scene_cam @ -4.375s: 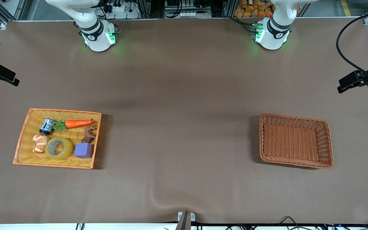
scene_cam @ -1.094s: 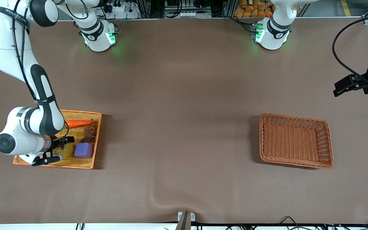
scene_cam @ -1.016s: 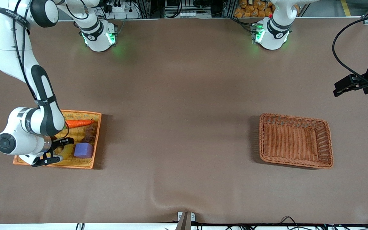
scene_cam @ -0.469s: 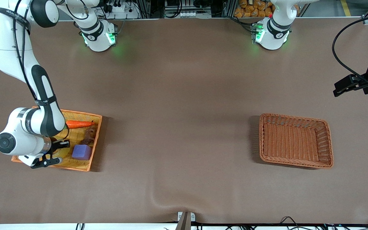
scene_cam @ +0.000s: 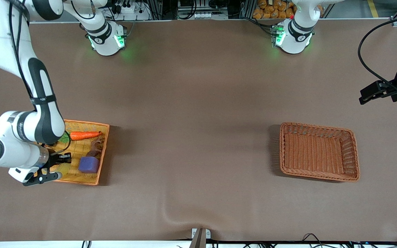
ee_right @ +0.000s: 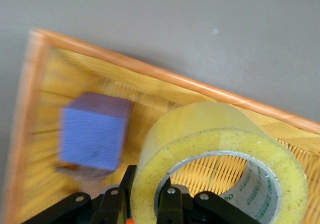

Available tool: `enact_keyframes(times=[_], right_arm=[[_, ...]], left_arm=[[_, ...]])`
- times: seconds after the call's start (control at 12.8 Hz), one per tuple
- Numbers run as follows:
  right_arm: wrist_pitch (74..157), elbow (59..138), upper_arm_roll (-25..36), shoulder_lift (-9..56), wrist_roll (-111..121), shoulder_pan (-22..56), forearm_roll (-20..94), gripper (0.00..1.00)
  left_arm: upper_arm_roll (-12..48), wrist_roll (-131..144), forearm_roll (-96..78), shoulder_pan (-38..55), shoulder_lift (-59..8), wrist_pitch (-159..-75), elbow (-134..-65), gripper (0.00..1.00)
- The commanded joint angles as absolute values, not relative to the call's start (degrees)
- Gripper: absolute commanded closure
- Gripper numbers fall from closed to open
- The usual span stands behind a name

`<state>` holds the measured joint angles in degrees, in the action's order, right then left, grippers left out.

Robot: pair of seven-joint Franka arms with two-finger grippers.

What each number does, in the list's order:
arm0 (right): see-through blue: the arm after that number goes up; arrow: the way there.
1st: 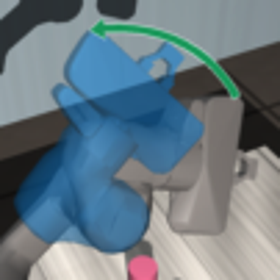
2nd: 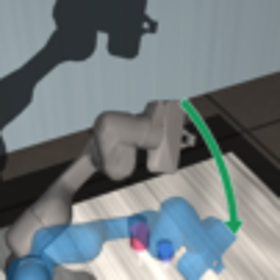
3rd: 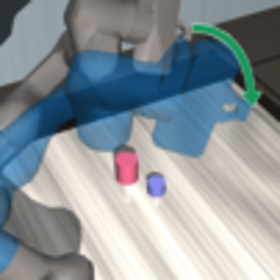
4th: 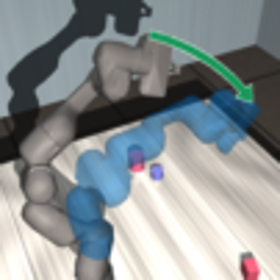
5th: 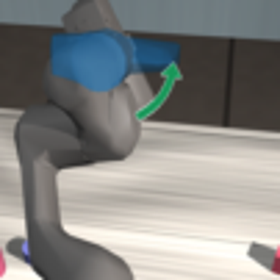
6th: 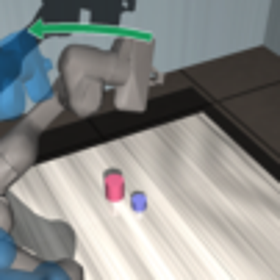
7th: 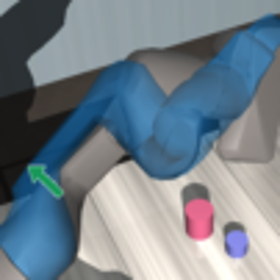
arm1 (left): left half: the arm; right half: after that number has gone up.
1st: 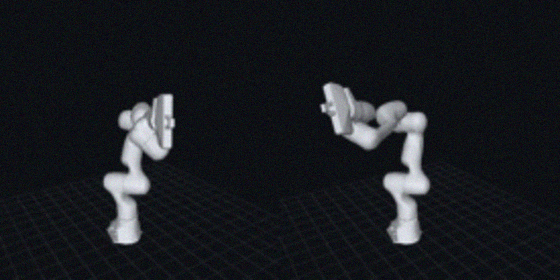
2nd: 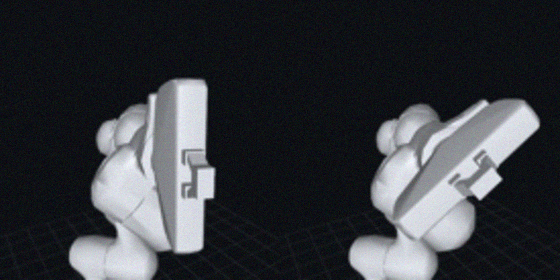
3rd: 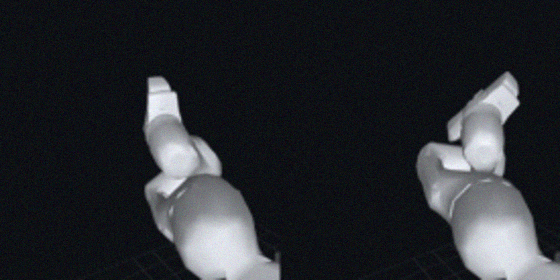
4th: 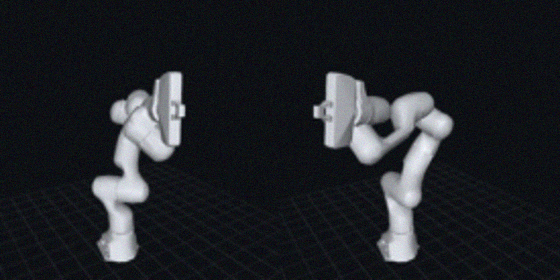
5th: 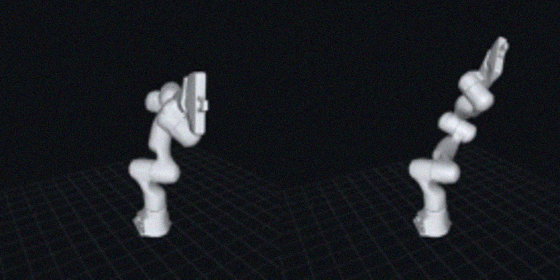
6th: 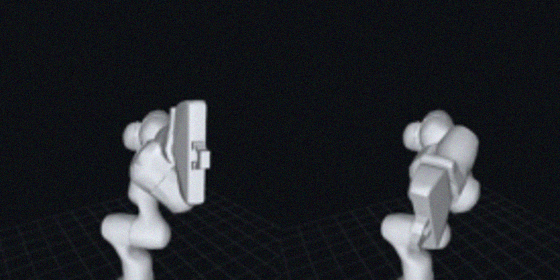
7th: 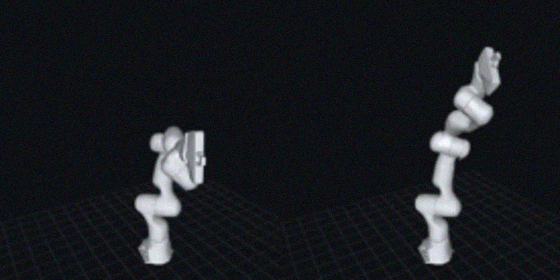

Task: Transfer tape with both arms
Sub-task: 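Lift the tape roll and carry it to the table middle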

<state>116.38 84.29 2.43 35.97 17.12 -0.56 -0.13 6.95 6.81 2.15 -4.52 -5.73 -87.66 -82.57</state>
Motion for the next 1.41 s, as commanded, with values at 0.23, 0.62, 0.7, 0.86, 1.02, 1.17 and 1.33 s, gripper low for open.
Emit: enact_keyframes(times=[0.23,0.62,0.7,0.86,1.02,1.17,1.33], right_arm=[[102.6,75.0,2.4,32.5,13.4,10.6,1.9,1.00],[103.6,74.6,1.4,33.8,13.3,23.8,8.8,1.00],[106.6,74.7,1.1,34.1,13.4,27.7,8.4,1.00],[111.9,74.7,1.1,36.4,15.3,34.2,8.3,1.00],[116.2,75.0,1.1,39.0,20.6,39.2,8.4,1.00],[119.2,75.1,1.2,41.1,21.7,43.0,5.3,1.00],[122.3,75.1,1.1,43.6,21.8,46.2,-0.6,1.00]], left_arm=[[7.2,6.8,3.6,-4.5,-6.1,-88.0,-82.3,0.00],[7.2,6.8,3.5,-4.3,-6.2,-88.0,-82.4,0.00],[7.2,6.8,3.5,-4.4,-6.2,-88.0,-82.3,0.00],[7.2,6.8,3.5,-4.4,-6.3,-88.0,-82.4,0.00],[7.2,6.8,3.6,-4.3,-6.4,-88.0,-82.4,0.00],[7.2,6.9,3.5,-4.3,-6.5,-88.0,-82.3,0.00],[7.2,6.9,3.5,-4.3,-6.5,-88.0,-82.3,0.00]])
